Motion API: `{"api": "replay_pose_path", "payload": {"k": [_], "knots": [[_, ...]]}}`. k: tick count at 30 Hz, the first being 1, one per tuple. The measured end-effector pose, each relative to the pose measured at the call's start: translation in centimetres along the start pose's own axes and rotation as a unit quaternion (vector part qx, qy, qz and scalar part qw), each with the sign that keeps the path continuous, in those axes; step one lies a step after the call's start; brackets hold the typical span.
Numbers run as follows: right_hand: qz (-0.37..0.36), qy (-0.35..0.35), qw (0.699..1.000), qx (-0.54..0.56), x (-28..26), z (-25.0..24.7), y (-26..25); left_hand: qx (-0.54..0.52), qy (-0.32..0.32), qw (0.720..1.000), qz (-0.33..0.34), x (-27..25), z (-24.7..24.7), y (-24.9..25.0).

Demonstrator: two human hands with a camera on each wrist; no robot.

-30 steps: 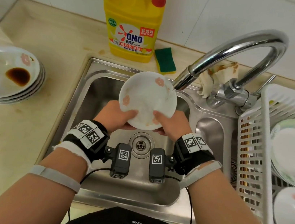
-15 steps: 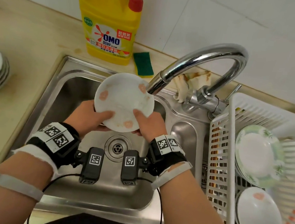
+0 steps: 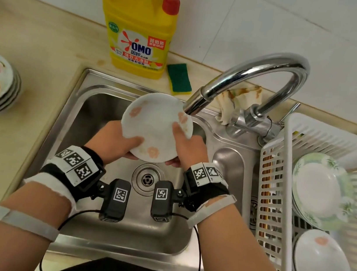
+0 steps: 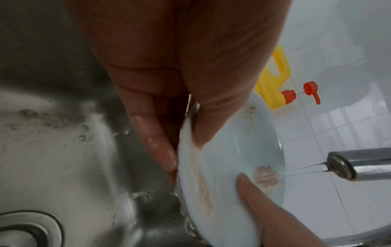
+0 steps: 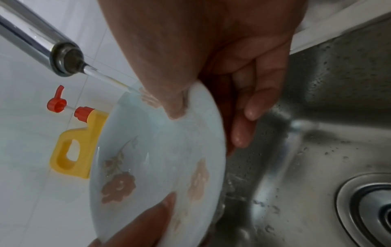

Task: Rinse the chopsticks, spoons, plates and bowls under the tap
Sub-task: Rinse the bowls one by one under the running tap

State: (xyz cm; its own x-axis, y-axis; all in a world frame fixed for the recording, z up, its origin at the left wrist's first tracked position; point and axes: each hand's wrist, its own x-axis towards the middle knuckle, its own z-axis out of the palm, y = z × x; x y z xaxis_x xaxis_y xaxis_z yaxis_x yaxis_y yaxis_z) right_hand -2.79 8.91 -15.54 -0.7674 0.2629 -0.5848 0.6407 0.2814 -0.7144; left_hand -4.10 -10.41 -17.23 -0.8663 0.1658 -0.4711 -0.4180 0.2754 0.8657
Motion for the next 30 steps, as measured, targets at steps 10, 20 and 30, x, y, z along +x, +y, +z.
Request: {"api": "replay_pose_path", "payload": {"k": [10, 20, 30], "knots": [[0.029, 0.002, 0.993, 0.112, 0.6, -0.3, 2.2, 0.205, 0.067, 0.972, 0.093, 0.6, -0.8, -0.2], [0.152, -0.141, 0.832, 0.514, -0.7, -1.4, 2.0, 0.175, 0.112, 0.971, 0.118, 0.3, 0.0, -0.4], [0.116, -0.091, 0.850, 0.505, 0.5, -1.4, 1.4, 0.064, 0.034, 0.983, 0.167, -0.1, 0.3, -1.8]]}}
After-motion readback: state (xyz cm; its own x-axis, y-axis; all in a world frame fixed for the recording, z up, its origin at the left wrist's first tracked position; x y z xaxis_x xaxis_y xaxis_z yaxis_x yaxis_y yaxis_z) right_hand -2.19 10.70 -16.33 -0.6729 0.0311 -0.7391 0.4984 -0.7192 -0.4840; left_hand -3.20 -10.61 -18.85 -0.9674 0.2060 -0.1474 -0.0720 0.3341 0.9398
